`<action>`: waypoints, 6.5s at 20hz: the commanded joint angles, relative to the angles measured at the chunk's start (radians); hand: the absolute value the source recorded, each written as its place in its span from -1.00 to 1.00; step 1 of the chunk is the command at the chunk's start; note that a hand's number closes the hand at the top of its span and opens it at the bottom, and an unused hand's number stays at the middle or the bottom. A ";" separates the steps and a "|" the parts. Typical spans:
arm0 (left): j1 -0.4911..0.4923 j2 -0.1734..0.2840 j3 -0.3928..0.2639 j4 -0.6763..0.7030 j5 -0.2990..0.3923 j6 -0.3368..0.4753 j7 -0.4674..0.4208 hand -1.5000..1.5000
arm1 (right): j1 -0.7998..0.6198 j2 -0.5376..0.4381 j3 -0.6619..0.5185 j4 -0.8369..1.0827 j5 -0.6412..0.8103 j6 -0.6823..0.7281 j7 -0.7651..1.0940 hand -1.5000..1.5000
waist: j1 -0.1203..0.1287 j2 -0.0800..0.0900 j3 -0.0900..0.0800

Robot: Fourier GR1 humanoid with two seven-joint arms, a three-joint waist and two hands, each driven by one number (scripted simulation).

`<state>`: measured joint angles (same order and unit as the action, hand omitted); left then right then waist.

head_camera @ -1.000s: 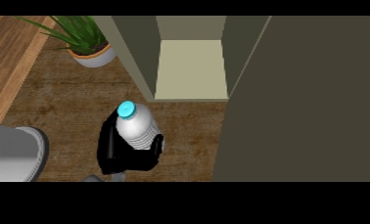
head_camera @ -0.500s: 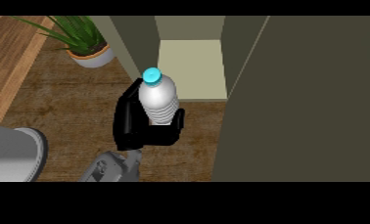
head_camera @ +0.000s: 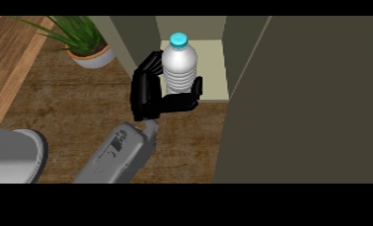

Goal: Pick up the bottled water, place it into the cabinet and close the cabinet

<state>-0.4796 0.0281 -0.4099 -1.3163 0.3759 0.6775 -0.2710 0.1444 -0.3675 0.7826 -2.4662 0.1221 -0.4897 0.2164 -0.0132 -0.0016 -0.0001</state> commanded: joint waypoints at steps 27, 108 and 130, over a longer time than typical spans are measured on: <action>-0.514 -0.028 0.230 0.888 -0.118 0.089 -0.074 1.00 | 0.038 -0.069 0.006 -0.127 0.012 0.016 0.039 -1.00 | -0.032 0.009 -0.001; 0.624 0.191 -0.054 -0.463 0.121 -0.438 -0.191 1.00 | -0.150 -0.182 0.085 -0.115 -0.107 0.113 0.125 1.00 | 0.059 -0.008 -0.002; 1.258 0.476 0.124 -0.815 0.255 -0.693 -0.410 1.00 | -0.688 0.360 0.014 0.234 0.046 0.036 0.540 1.00 | 0.042 -0.004 -0.002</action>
<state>0.6780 0.4585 -0.3484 -2.1333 0.5793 0.0750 -0.6219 -0.4378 -0.1340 0.8290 -2.3381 0.1385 -0.4271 0.6956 0.0265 -0.0065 -0.0029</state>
